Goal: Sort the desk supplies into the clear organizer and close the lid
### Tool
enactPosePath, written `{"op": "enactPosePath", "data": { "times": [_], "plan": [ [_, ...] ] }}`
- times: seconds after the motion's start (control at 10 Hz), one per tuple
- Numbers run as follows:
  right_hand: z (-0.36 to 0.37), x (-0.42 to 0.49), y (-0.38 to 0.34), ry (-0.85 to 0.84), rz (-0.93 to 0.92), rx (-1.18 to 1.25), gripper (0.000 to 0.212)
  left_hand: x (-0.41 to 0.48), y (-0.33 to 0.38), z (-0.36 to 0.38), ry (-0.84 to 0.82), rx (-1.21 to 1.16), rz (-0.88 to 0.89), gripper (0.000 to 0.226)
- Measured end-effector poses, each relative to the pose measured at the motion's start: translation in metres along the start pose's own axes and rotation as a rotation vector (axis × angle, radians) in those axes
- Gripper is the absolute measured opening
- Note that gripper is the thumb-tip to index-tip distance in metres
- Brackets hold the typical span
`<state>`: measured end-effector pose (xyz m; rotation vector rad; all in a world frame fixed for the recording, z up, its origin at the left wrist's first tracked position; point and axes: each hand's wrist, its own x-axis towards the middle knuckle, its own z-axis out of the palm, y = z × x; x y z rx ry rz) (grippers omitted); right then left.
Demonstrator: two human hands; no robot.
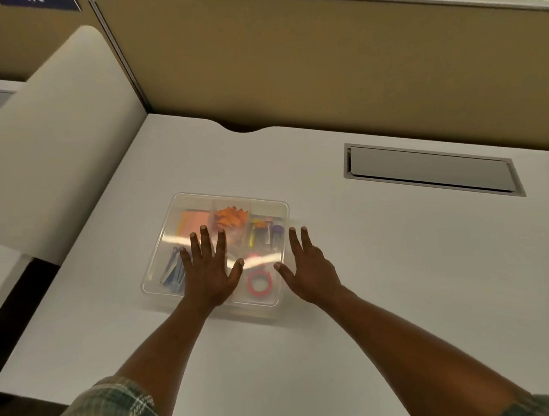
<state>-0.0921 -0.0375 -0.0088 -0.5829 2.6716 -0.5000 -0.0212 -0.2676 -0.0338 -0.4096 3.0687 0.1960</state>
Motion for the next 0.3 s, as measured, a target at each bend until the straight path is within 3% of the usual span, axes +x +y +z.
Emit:
{"op": "enactPosePath", "data": {
  "times": [0.3],
  "plan": [
    [-0.016,-0.070,0.097,-0.119,0.221,-0.088,0.082,-0.033,0.136,0.003,0.040,-0.032,0.507,0.077]
  ]
}}
